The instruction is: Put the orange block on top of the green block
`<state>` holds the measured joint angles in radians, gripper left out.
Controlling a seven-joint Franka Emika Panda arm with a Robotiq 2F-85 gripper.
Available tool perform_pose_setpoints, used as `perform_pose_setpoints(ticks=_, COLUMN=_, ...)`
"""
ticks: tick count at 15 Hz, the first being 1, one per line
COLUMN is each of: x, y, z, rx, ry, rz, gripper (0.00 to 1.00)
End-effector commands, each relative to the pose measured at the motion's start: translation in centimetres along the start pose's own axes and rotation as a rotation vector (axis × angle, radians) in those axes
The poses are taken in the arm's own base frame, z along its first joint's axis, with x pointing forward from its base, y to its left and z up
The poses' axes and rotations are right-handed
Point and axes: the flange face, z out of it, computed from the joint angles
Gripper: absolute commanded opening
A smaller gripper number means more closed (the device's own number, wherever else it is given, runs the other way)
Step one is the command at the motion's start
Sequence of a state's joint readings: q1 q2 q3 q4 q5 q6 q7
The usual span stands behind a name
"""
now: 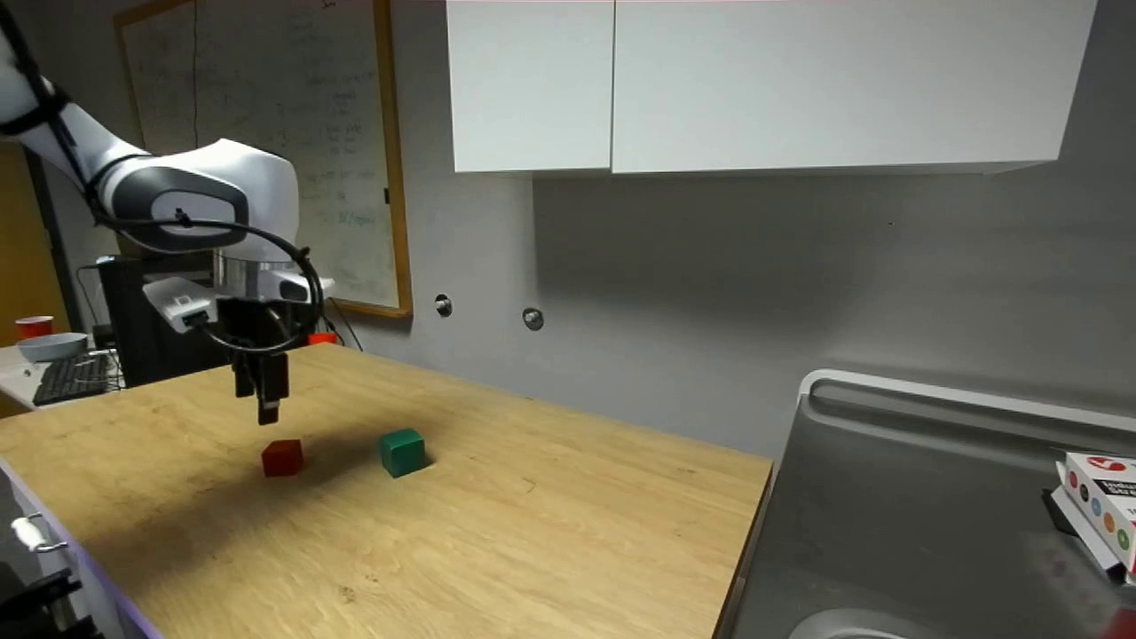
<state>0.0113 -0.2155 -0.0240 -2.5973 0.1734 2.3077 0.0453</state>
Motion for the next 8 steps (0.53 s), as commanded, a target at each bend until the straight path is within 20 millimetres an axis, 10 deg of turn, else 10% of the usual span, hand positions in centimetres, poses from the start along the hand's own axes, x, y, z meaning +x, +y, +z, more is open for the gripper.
perform_pose_setpoints(ticks=1, x=2.2, y=-0.3, z=2.1, rx=0.003, ry=-0.015, rz=0.067, gripper=1.00)
perform_pose_setpoints(ticks=8, x=4.9, y=-2.1, z=5.3, rx=-0.026, ry=-0.064, rz=0.088, gripper=1.00)
